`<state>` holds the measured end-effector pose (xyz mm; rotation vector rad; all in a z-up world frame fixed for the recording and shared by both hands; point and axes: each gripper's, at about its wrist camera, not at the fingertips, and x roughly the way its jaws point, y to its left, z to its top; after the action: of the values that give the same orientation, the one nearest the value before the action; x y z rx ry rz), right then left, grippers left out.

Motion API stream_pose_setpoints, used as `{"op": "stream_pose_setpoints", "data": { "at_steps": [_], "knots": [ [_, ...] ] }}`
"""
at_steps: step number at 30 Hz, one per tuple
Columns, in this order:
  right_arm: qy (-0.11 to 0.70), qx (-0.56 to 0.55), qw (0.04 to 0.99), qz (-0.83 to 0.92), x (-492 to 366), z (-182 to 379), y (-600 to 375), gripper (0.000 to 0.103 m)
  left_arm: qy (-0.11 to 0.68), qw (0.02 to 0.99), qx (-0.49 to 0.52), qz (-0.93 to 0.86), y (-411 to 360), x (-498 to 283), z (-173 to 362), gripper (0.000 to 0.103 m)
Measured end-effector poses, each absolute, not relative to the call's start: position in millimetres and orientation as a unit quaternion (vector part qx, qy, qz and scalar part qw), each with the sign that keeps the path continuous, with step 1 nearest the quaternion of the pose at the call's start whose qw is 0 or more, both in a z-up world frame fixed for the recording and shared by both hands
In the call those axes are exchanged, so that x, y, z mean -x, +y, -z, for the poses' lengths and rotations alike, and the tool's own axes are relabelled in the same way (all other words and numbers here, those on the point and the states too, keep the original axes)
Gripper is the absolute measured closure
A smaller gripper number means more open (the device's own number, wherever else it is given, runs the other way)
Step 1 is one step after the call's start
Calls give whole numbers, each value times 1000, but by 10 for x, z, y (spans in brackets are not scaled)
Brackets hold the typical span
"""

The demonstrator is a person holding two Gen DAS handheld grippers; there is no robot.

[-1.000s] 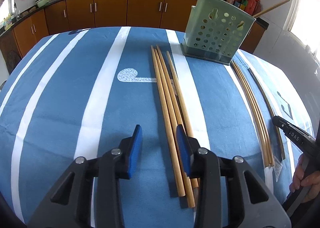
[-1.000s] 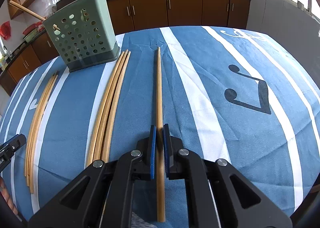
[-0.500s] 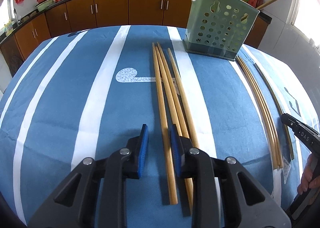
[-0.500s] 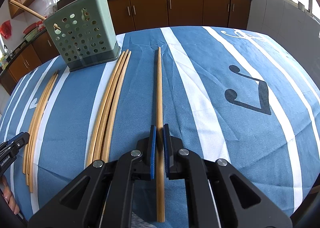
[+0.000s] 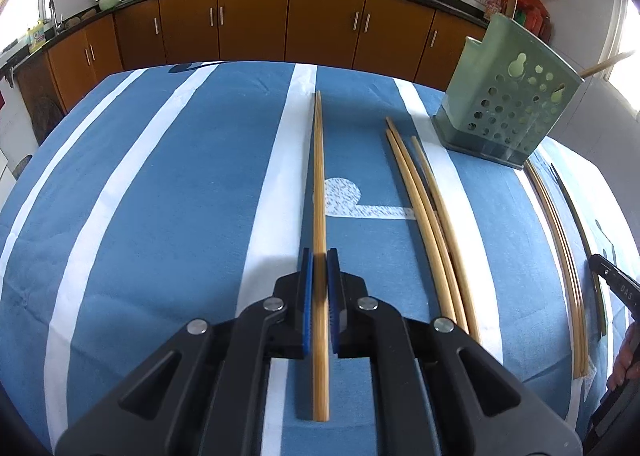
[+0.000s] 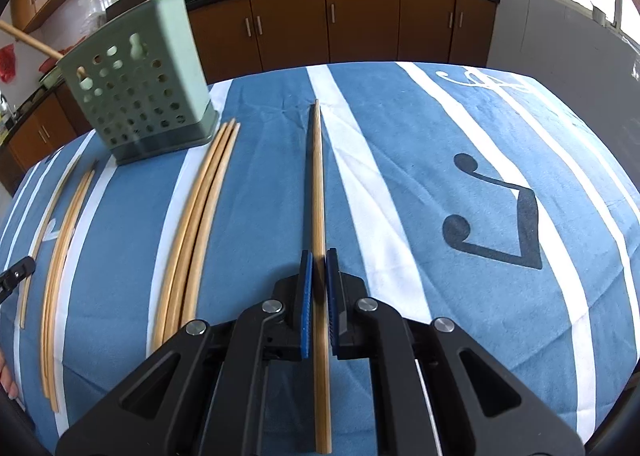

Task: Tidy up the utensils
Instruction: 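Grasp another chopstick with the right gripper while the left gripper grasps one too, then lift both held chopsticks up over the green utensil holder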

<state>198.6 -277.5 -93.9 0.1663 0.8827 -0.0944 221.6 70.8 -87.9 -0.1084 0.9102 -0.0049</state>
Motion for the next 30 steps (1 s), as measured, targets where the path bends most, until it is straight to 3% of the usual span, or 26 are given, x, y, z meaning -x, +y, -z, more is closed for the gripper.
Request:
{"op": "stream_pose_setpoints", "data": {
  "at_steps": [19, 26, 30],
  "knots": [
    [427, -75, 900, 38, -1912, 935, -2763, 95, 440, 896, 54, 4, 718, -2165, 879, 93],
    [428, -80, 900, 31, -1780, 935, -2781, 95, 441, 897, 36, 5, 643, -2006, 878, 85],
    [428, -78, 900, 29, -1781, 936, -2783, 95, 442, 897, 30, 0, 622, -1961, 883, 89]
  ]
}}
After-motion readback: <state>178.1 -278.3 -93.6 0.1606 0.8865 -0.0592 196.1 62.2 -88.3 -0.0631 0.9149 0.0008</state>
